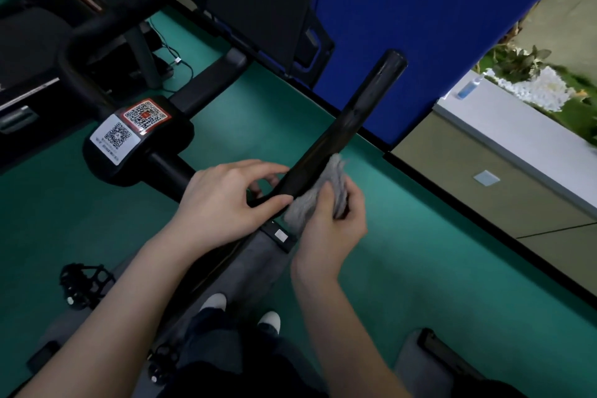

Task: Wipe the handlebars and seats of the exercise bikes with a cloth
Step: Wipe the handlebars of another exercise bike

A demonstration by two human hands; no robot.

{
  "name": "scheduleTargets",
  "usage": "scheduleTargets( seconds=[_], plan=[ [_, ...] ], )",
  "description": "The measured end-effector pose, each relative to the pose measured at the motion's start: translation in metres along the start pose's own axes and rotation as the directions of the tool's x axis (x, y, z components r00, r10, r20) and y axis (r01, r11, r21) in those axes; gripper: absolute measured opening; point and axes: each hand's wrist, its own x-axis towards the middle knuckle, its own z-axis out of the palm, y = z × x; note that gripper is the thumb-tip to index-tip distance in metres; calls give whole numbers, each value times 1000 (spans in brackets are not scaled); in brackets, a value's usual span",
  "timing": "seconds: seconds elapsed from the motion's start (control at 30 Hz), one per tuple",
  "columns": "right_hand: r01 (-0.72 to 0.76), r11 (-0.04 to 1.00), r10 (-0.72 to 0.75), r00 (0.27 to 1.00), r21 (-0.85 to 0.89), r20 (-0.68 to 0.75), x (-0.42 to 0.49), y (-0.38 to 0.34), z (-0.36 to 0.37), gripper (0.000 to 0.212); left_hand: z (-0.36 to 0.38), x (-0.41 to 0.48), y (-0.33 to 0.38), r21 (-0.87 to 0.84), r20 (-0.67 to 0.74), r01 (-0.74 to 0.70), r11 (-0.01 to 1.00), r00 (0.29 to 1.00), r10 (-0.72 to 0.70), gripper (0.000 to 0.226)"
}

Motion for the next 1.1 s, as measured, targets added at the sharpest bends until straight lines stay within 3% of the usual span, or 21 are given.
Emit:
scheduleTargets(
  seconds=[0.17,0.27,0.33,0.37,0.47,0.53,0.63,0.73,0.83,0.9,0.97,1.1],
  plan=[
    [12,1000,-10,997,27,-81,58,-22,22,20,0,0,-2,-4,-9,-7,1000,1000,7,40],
    [123,992,-121,988,15,-95,61,-33,18,22,-1,-1,-3,4,2,-23,1000,1000,23,41],
    [285,951,-284,959,-120,19,47,-35,7,24,-2,-1,-3,8,4,-36,999,999,36,40],
    [400,894,-375,915,-204,149,38,-34,1,25,-2,-1,-3,11,4,-42,999,999,42,40],
    [683,654,-466,703,-326,537,27,-30,-8,28,-3,0,-5,24,17,-71,997,997,71,43],
    [746,556,-449,641,-367,623,34,-34,-6,30,-3,0,-7,10,37,-86,996,996,86,42],
    [757,452,-430,648,-472,628,49,-45,1,34,-5,2,-8,-38,62,-100,994,993,102,46],
    [745,387,-379,666,-544,643,61,-62,9,34,-7,3,-11,-53,96,-126,991,987,130,49],
    [807,362,-273,570,-466,775,59,-78,18,34,-10,7,-15,-92,148,-146,985,976,158,47],
    [851,352,-122,454,-390,883,50,-82,27,37,-11,11,-18,-119,192,-138,983,968,159,44],
    [863,325,78,384,-387,920,45,-84,37,36,-11,14,-21,-134,238,-133,982,958,162,41],
    [875,159,346,385,-458,856,54,-90,52,34,-13,15,-25,-196,262,-132,972,948,182,44]
  ],
)
